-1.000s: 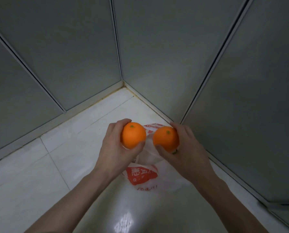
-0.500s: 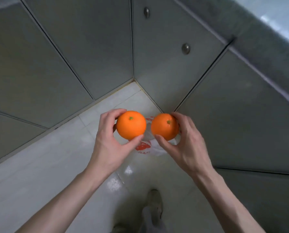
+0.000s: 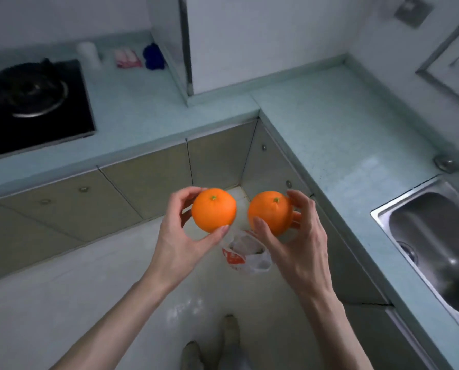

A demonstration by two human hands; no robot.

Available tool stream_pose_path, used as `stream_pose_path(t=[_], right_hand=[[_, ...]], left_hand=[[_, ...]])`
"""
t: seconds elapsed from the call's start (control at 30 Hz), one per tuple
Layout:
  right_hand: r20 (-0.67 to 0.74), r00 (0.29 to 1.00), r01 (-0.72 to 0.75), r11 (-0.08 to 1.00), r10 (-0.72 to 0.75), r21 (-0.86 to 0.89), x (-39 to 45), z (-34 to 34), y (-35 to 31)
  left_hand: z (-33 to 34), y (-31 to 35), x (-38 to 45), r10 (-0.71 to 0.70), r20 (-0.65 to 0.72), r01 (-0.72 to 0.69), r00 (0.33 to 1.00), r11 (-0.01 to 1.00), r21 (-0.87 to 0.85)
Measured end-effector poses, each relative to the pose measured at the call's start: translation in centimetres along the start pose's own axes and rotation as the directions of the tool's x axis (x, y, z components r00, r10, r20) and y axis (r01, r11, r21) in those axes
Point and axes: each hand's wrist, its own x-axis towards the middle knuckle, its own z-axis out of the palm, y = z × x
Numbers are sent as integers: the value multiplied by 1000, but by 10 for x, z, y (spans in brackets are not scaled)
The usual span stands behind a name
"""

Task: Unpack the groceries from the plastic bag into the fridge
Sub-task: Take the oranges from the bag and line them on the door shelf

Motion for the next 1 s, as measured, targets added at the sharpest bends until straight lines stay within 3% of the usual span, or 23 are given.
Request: stream_pose_path(t=[0.1,0.23,0.5,0.7,1.0], right_hand=[[0,992,128,991,-128,24,2,-11,-43],[27,976,212,966,-218,151,8,-13,-90],[179,902,291,858,-394,424,11,27,-161],[336,752,312,755,-567,577,-25,73,-233],[434,466,301,600,-771,741,-150,135,-347]], left_hand=[[-29,39,-11,55,-46,-54,997,998,20],[-69,80,-19,101,-217,-103,971,995,4],[-137,124,-77,132,-539,-102,832,991,85],[-193,147,-156,151,-719,-48,678,986,162],[-285,172,-309,201,-900,93,387,962,255]])
